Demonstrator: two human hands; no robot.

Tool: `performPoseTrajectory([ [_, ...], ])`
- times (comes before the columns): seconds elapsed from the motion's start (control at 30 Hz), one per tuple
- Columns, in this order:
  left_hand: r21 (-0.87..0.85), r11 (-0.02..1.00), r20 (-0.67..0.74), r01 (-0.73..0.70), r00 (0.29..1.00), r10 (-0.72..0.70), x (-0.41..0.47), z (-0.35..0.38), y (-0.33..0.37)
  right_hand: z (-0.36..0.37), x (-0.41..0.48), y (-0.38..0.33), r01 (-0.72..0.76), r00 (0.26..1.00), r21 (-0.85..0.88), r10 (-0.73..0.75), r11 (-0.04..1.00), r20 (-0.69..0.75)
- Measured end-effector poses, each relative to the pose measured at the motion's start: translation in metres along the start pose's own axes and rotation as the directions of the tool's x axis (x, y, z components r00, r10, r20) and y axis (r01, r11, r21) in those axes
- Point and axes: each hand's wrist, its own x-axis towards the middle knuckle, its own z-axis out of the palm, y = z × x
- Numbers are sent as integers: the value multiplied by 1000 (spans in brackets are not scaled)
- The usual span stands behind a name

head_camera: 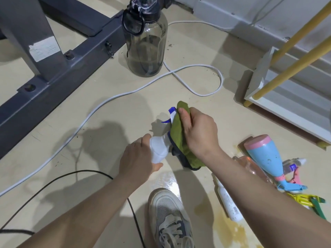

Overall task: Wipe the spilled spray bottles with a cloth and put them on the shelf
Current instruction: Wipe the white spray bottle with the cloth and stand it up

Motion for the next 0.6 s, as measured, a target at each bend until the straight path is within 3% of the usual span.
performPoseTrajectory([
  [0.1, 4, 1000, 2, 28, 1000, -28, 5, -4, 2, 7, -14, 3, 128, 990, -6, -127, 992, 62],
  [0.17, 16, 1000, -3, 26, 1000, -26, 2, -1, 2, 9, -16, 2, 87, 994, -3, -86, 996, 73],
  [0.27, 32, 999, -37, 13, 999, -12, -2, 0, 4, 4, -7, -7, -11, 996, -133, 22, 991, 83],
  [0.37, 53, 998, -75, 20, 997, -16, -6, 2, 6, 0, 0, -16, -107, 993, -71, 110, 992, 52],
  [0.5, 6, 999, -94, 36, 995, -36, -10, 8, -1, 9, -21, -20, 109, 993, -143, -100, 984, 70],
  [0.6, -55, 998, 43, 4, 999, -1, -6, 0, -2, 10, -26, -9, 133, 989, -76, -127, 988, 71],
])
